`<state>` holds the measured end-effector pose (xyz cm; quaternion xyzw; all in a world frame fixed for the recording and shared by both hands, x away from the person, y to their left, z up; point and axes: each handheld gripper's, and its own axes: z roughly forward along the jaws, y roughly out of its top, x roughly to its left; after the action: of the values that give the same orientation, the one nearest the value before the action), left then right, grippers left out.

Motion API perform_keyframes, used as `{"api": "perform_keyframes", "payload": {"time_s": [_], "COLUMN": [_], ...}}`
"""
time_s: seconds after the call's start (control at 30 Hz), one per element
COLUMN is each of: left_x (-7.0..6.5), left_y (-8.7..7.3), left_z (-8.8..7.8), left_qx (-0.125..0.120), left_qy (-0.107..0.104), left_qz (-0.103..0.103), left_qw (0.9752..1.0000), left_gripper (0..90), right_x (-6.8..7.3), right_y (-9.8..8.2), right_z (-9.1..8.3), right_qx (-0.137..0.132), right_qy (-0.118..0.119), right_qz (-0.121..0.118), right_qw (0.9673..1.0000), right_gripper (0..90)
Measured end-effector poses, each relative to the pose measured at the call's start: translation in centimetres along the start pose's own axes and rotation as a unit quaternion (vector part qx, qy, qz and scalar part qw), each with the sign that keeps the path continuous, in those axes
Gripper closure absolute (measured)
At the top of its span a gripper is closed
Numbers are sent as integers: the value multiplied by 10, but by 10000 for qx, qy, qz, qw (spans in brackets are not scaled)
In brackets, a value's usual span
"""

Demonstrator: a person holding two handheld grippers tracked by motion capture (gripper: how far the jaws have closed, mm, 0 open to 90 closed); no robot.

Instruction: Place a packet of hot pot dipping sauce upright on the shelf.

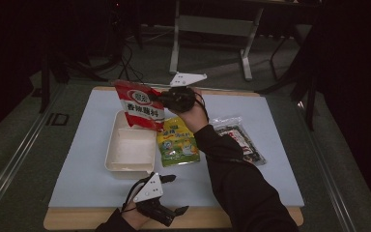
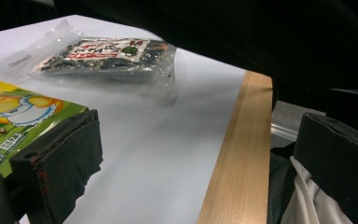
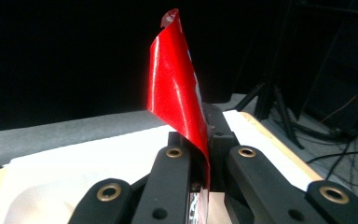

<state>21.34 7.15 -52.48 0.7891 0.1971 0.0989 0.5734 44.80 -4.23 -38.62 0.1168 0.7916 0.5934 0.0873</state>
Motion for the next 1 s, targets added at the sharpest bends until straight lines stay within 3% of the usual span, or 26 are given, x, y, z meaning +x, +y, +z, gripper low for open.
{"api": "perform_keyframes", "payload": {"time_s": [0.2, 0.5, 0.73, 0.87, 0.97, 1.0], "left_x": [0, -1, -1, -1, -1, -1], "left_y": [-1, -2, -2, -2, -2, -3], "left_z": [0, 0, -1, 0, 0, 0], "left_qx": [1, 24, 30, 45, 51, 56], "left_qy": [-26, -9, -1, -7, -11, -5], "left_qz": [-53, 1, 22, 42, 37, 35], "left_qw": [10000, 10000, 10000, 10000, 10000, 10000], "left_gripper": [21, 21, 22, 22, 22, 22], "right_x": [-2, -5, -6, -4, -5, -5], "right_y": [0, -11, -21, -27, -27, -27], "right_z": [16, 35, 42, 45, 41, 40], "right_qx": [-3, 8, 11, 157, 221, 240], "right_qy": [-18, -37, -4, -122, -225, -252], "right_qz": [-100, -24, 174, 192, 206, 105], "right_qw": [9999, 10000, 9998, 9996, 9993, 9993], "right_gripper": [892, 892, 892, 884, 788, 775]}}
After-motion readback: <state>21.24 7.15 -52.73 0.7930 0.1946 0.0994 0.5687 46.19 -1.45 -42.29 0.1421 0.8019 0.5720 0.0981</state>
